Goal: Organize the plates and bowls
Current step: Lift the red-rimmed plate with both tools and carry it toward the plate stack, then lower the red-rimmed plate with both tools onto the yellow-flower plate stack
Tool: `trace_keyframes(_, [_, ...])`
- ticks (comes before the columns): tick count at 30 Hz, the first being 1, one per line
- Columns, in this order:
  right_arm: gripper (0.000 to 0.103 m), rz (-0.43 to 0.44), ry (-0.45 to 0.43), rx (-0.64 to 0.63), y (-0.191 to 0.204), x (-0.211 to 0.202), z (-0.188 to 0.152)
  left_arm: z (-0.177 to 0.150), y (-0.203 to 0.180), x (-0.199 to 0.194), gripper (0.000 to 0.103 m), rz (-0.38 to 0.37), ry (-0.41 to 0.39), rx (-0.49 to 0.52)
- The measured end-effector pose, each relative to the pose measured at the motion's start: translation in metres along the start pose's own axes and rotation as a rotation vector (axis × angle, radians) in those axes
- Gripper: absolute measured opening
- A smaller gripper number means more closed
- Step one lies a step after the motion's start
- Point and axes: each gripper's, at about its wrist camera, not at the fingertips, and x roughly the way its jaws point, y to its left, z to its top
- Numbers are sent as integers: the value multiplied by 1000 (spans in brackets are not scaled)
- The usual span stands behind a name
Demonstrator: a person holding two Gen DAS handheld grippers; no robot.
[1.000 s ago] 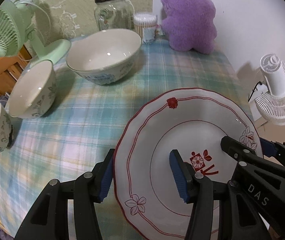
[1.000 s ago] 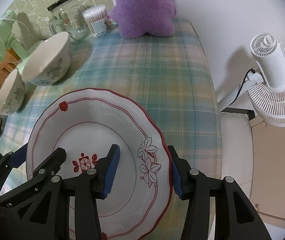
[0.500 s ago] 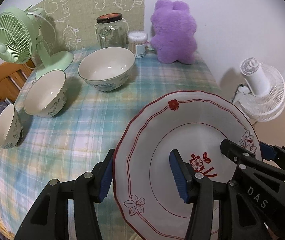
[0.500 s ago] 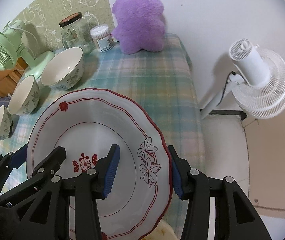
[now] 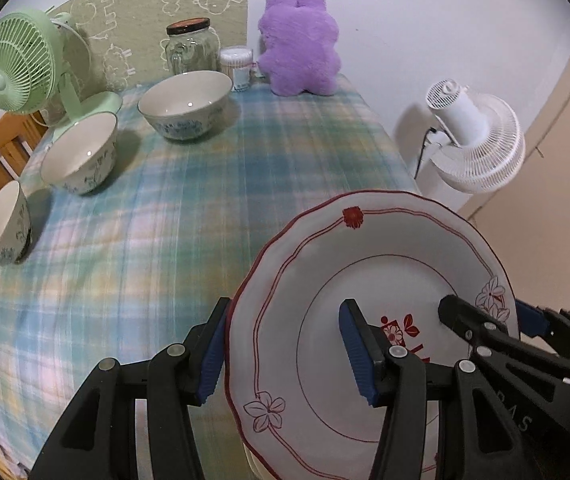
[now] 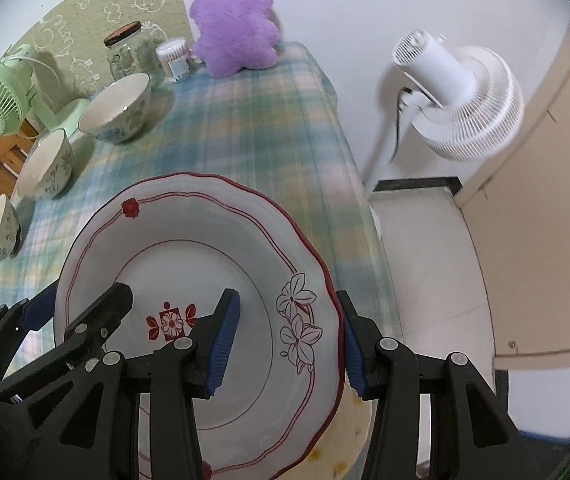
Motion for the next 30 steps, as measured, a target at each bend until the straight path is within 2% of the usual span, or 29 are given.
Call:
trace_keyframes(9, [52, -34, 7, 66, -12, -8, -51, -38, -11, 0, 54, -51, 21, 62])
trace_keyframes(15, [52, -55, 18, 72, -21, -5, -73, -54, -17, 5, 55, -75, 68, 63])
trace_keyframes(20, [52, -34, 32, 43, -24, 0, -78, -60, -20, 11, 55, -46, 87, 38])
trace_keyframes(30, [51, 7, 44, -14, -34, 15, -66, -61, -33, 15, 55, 26, 63, 9])
